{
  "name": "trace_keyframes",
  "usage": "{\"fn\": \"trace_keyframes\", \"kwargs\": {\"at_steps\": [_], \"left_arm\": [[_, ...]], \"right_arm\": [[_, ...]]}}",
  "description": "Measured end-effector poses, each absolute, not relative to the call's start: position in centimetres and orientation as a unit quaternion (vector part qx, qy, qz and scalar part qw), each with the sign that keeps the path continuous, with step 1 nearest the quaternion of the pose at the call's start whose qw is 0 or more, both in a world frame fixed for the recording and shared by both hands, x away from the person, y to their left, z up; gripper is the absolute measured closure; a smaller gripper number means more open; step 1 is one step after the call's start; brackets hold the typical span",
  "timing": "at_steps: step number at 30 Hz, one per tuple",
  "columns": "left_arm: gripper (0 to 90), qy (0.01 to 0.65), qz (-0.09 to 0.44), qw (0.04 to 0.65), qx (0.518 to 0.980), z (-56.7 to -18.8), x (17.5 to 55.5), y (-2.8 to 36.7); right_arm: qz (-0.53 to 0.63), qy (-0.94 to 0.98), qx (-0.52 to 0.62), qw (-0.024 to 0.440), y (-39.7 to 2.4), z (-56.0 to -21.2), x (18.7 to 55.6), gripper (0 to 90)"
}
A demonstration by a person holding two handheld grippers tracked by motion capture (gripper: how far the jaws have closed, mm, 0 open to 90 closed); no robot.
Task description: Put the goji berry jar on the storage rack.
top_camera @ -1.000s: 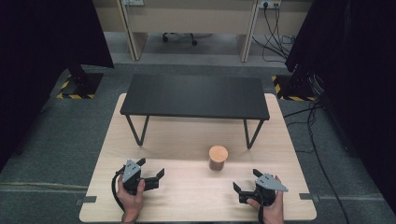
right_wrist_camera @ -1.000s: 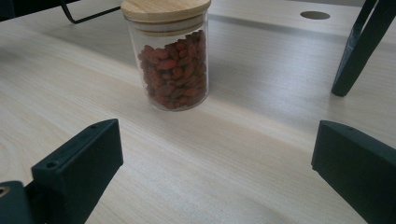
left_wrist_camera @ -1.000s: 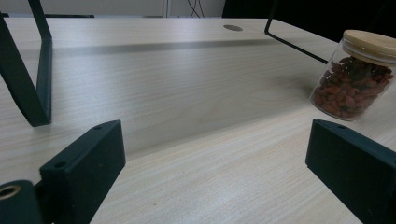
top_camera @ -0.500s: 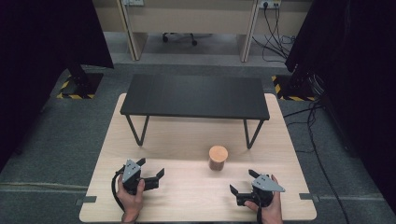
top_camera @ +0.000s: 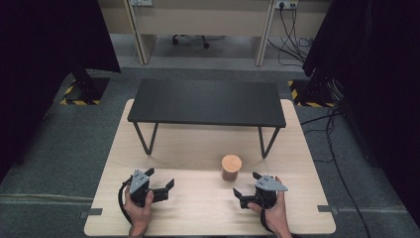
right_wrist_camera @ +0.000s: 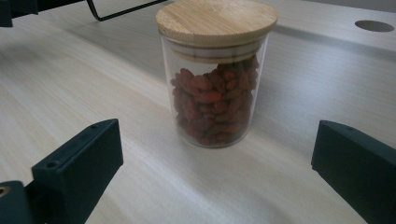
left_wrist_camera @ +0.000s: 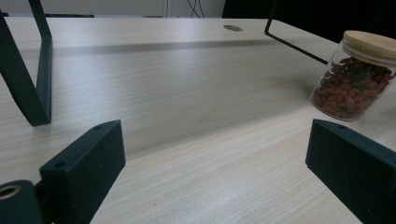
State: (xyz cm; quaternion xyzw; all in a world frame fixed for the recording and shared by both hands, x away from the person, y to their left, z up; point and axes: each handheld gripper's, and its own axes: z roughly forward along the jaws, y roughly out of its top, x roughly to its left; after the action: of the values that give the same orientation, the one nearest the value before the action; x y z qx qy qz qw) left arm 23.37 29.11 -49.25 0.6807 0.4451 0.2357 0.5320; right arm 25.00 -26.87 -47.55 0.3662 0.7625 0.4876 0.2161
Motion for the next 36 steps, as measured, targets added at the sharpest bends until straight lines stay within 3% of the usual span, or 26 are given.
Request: {"fn": "trace_keyframes", "kwargs": {"at_steps": [14, 20, 31, 36], "left_arm": [[4.1, 0.444, 0.236, 0.532, 0.681, -49.2, 23.4, 29.1], [4.1, 0.444, 0.236, 0.532, 0.682, -49.2, 23.4, 29.1], [4.1, 0.443, 0.236, 0.532, 0.682, -49.3, 23.5, 29.2], [4.1, 0.443, 0.235, 0.533, 0.681, -49.3, 23.5, 29.2]], "right_arm": [[0.470, 0.780, 0.360, 0.202, -23.7, -46.9, 29.2, 5.6], [0.457, 0.780, 0.367, 0.218, -22.4, -46.8, 29.4, 25.7], [0.458, 0.783, 0.362, 0.217, -22.5, -46.8, 29.4, 25.9], [0.467, 0.774, 0.360, 0.229, -22.6, -47.0, 27.7, 25.9]]}}
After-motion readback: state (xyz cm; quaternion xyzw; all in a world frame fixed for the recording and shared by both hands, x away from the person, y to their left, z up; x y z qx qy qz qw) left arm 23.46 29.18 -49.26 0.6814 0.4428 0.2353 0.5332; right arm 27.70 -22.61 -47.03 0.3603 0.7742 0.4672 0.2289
